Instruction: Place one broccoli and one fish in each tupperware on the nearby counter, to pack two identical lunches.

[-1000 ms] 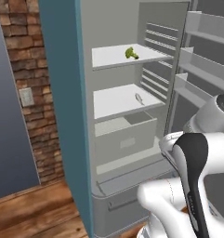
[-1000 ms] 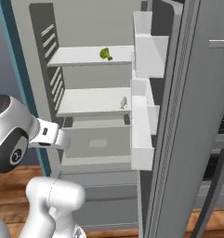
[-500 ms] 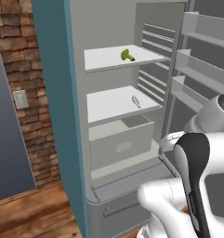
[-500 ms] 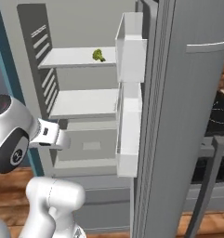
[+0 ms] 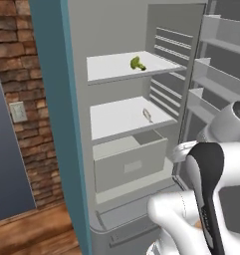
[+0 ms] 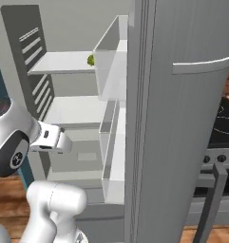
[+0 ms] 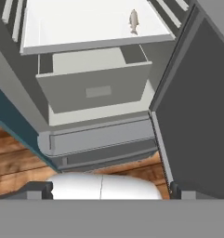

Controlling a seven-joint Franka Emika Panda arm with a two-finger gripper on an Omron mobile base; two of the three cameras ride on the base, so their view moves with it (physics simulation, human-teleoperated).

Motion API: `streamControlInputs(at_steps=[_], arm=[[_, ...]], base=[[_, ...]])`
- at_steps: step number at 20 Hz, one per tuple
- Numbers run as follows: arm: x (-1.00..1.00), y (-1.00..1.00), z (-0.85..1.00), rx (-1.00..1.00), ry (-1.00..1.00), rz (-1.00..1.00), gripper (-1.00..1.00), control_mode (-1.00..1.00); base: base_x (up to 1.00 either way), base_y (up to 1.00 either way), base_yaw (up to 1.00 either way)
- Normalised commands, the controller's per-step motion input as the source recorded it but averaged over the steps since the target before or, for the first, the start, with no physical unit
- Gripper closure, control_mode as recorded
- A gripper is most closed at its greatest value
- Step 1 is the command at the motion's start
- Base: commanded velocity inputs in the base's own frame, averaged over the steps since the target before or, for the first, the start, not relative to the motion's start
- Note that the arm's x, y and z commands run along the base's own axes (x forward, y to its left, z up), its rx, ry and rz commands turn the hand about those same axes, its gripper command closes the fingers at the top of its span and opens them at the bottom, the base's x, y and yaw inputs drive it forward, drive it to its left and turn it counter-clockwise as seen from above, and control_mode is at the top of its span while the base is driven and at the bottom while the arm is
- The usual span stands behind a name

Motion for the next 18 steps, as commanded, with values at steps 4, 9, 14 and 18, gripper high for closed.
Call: streamControlInputs(at_steps=[4,9,14,18], arm=[[0.00,0.00,0.00,0.00,0.00,0.00,-1.00,1.00],[0.35,0.00,-0.27,0.00,-0.02,0.00,-1.00,-1.00],[0.49,0.00,-0.33,0.00,-0.04,-0.01,-1.00,-1.00],[0.49,-0.05,-0.18,0.00,0.00,-0.02,-1.00,-1.00]], base=[[0.40,-0.04,0.00],[0.09,0.01,0.00],[0.00,0.00,0.00],[0.00,0.00,0.00]])
